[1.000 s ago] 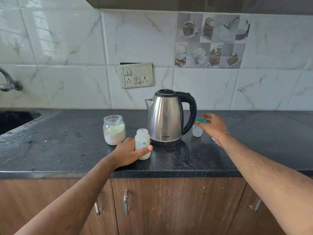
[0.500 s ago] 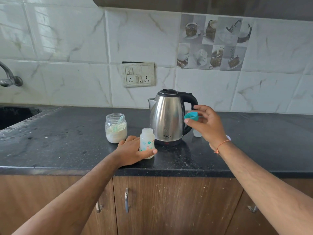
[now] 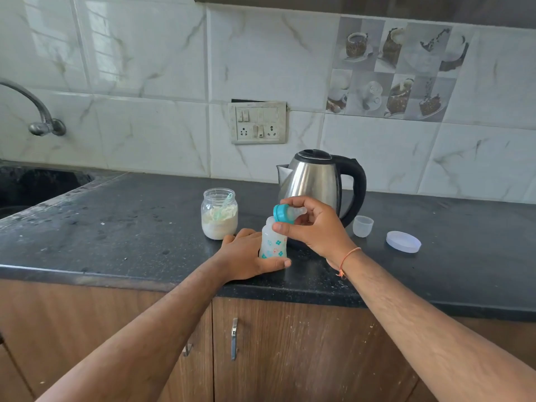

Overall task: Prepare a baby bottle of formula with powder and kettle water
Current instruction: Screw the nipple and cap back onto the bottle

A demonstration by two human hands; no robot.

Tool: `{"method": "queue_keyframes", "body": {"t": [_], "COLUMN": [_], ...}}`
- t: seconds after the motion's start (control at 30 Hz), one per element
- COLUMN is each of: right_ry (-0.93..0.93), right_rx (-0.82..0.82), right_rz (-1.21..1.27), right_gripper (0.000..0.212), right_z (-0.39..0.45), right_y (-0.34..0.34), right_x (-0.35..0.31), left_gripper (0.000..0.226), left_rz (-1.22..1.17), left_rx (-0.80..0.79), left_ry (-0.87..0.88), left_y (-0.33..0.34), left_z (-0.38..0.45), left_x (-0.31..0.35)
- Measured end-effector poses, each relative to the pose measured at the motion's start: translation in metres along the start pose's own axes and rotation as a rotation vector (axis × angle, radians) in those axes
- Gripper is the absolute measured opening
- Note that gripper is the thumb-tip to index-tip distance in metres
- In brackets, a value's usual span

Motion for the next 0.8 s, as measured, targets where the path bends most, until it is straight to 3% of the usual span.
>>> {"method": "queue_keyframes", "body": {"t": [0.17, 0.33, 0.47, 0.67, 0.8], "right_ry": [0.068, 0.091, 0.081, 0.036, -0.008], "right_rx": [0.017, 0.017, -0.002, 0.119, 0.06], "right_rz": [0.06, 0.108, 0.245, 0.349, 0.452], "right_gripper": [0.035, 0.061, 0.048, 0.051, 0.041], "right_z": [0.003, 0.0, -0.005, -0.01, -0.008], "right_y": [0.017, 0.027, 0.034, 0.044, 0.046], "right_x": [0.006, 0.013, 0.017, 0.024, 0.029], "left_gripper": [0.074, 0.068, 0.067, 0.056, 0.05], "left_rz": [-0.008, -0.01, -0.014, -0.024, -0.021], "left_rx": [-0.018, 0.001, 0.006, 0.025, 0.032], "left_ry": [0.03, 0.053, 0.063, 0.083, 0.084], "left_y": [0.001, -0.001, 0.0, 0.0, 0.0], "left_z": [0.0, -0.002, -0.002, -0.003, -0.003], "left_x": [0.0, 0.002, 0.001, 0.001, 0.0]}}
Point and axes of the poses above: each hand's wrist, its own z-axis towards the middle knuckle, its own y-axis out of the palm, x = y × z, the point moved 4 cm from there along z, towards the middle knuckle, and after that the axes turned 6 degrees about -x, right-handed, at the moved point
